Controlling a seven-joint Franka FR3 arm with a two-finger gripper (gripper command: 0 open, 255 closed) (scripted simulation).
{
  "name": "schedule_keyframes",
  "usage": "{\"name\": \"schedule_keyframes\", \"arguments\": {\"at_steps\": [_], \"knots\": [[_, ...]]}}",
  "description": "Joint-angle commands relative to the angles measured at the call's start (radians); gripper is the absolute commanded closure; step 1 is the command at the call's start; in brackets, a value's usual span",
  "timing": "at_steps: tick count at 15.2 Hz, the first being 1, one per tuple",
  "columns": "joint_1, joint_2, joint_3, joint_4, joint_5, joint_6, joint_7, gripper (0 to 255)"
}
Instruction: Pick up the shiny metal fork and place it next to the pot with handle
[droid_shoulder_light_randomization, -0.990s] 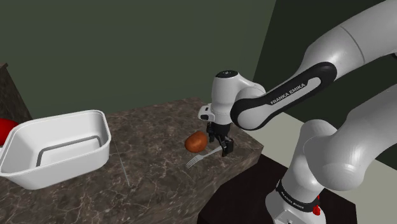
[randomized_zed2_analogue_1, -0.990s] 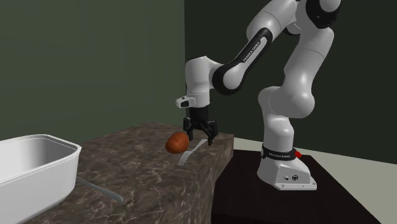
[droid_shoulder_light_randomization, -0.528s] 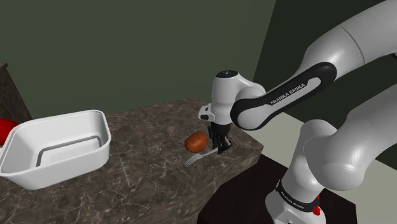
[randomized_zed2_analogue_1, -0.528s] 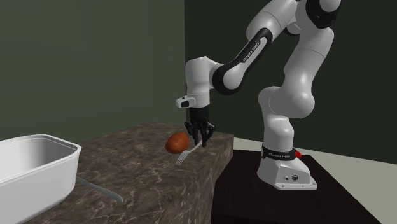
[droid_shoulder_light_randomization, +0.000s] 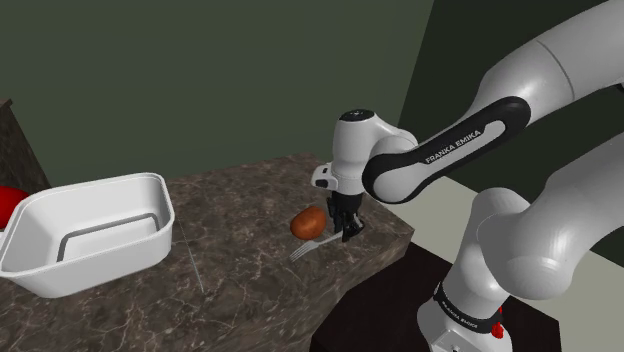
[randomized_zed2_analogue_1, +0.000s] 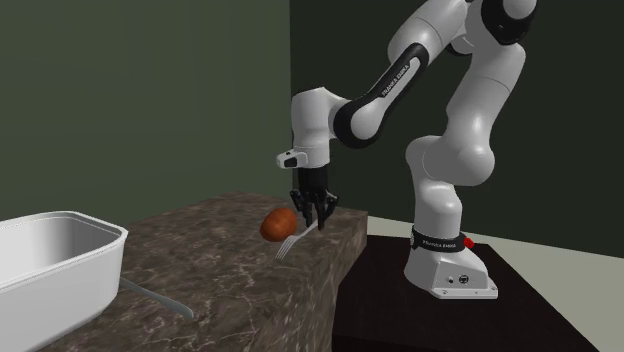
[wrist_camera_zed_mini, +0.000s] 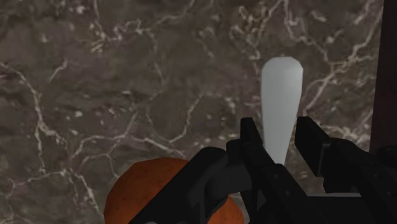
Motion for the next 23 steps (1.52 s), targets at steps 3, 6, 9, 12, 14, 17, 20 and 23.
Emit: {"name": "schedule_keyframes", "arguments": {"at_steps": [3, 6, 9, 12, 14, 17, 20, 23], "knots": [[0.003, -0.046, 0.003, 0.021, 0.008, -0.067, -0.007, 255], [0.006, -0.080, 0.005, 0.042, 0.014, -0.122, -0.012, 255], [0.008, -0.111, 0.007, 0.066, 0.019, -0.176, -0.017, 255], [0.010, -0.137, 0.009, 0.091, 0.025, -0.227, -0.022, 255], [0.011, -0.152, 0.011, 0.110, 0.028, -0.261, -0.025, 255], [0.012, -0.172, 0.014, 0.139, 0.032, -0.310, -0.030, 255], [0.014, -0.189, 0.016, 0.169, 0.036, -0.357, -0.034, 255], [0.015, -0.202, 0.019, 0.202, 0.040, -0.403, -0.038, 255]]}}
